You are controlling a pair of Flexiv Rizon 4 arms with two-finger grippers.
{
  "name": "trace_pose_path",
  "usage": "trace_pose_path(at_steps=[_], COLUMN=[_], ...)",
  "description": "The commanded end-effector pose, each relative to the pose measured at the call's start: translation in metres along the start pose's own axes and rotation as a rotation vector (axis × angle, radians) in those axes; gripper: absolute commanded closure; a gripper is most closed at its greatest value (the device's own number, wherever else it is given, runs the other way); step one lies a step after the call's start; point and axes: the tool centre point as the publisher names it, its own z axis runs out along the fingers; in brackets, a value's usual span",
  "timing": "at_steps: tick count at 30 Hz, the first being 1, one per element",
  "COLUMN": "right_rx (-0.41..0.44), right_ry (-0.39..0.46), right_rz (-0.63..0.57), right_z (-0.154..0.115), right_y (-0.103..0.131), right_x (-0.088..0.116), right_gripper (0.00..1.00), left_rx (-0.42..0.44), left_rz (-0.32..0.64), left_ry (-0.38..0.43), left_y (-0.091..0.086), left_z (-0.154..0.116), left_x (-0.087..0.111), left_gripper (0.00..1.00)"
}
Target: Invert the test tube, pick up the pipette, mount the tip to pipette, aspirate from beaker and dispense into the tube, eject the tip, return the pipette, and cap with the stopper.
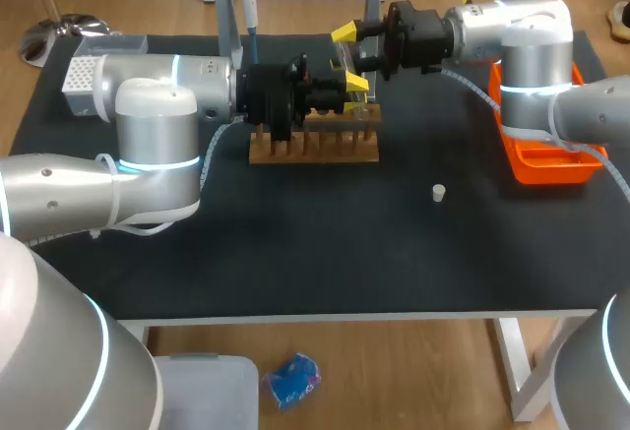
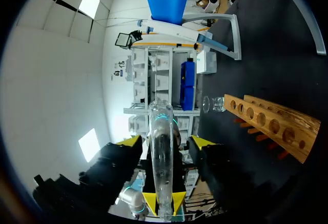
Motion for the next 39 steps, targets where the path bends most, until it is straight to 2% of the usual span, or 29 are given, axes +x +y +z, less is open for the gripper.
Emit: trace_pose_path(at_steps=[1, 11, 13, 16, 18, 22, 25, 28, 29, 30, 31, 32, 34, 39], right_rx=[-0.002, -0.002, -0.076, -0.129, -0.156, -0.157, -0.139, -0.096, -0.081, -0.065, -0.044, -0.019, -0.001, -0.001], right_ry=[-0.004, -0.004, -0.027, -0.07, -0.052, -0.087, -0.152, -0.258, -0.269, -0.326, -0.401, -0.509, -0.864, -0.864], right_rz=[-0.001, -0.001, -0.025, -0.133, -0.195, -0.345, -0.453, -0.57, -0.613, -0.679, -0.795, -0.906, -1.096, -1.096], right_z=[0.0, 0.0, -0.013, -0.03, -0.045, -0.065, -0.076, -0.082, -0.083, -0.085, -0.086, -0.086, -0.09, -0.09], right_y=[-0.001, -0.001, 0.005, 0.009, 0.009, 0.005, 0.002, -0.002, -0.004, -0.005, -0.007, -0.009, -0.009, -0.009], right_x=[0.001, 0.001, -0.008, -0.01, -0.005, 0.01, 0.014, 0.012, 0.011, 0.009, 0.005, -0.001, -0.023, -0.023], right_gripper=[0.0, 0.0, 0.0, 0.0, 0.0, 0.0, 0.0, 0.0, 0.0, 0.0, 0.0, 0.0, 0.0, 0.0], left_rx=[0.001, 0.001, 0.001, 0.001, 0.001, 0.001, 0.001, 0.001, 0.001, 0.001, 0.001, 0.001, 0.001, 0.001], left_rz=[0.003, 0.003, 0.003, 0.003, 0.003, 0.003, 0.003, 0.003, 0.003, 0.003, 0.003, 0.003, 0.003, 0.003], left_ry=[-0.003, -0.003, -0.003, -0.003, -0.003, -0.003, -0.003, -0.003, -0.003, -0.003, -0.003, -0.003, -0.003, -0.003], left_y=[0.001, 0.001, 0.001, 0.001, 0.001, 0.001, 0.001, 0.001, 0.001, 0.001, 0.001, 0.001, 0.001, 0.001], left_z=[0.0, 0.0, 0.0, 0.0, 0.0, 0.0, 0.0, 0.0, 0.0, 0.0, 0.0, 0.0, 0.0, 0.0], left_x=[0.001, 0.001, 0.001, 0.001, 0.001, 0.001, 0.001, 0.001, 0.001, 0.001, 0.001, 0.001, 0.001, 0.001], left_gripper=[1.0, 1.0, 1.0, 1.0, 1.0, 1.0, 1.0, 1.0, 1.0, 1.0, 1.0, 1.0, 1.0, 1.0])
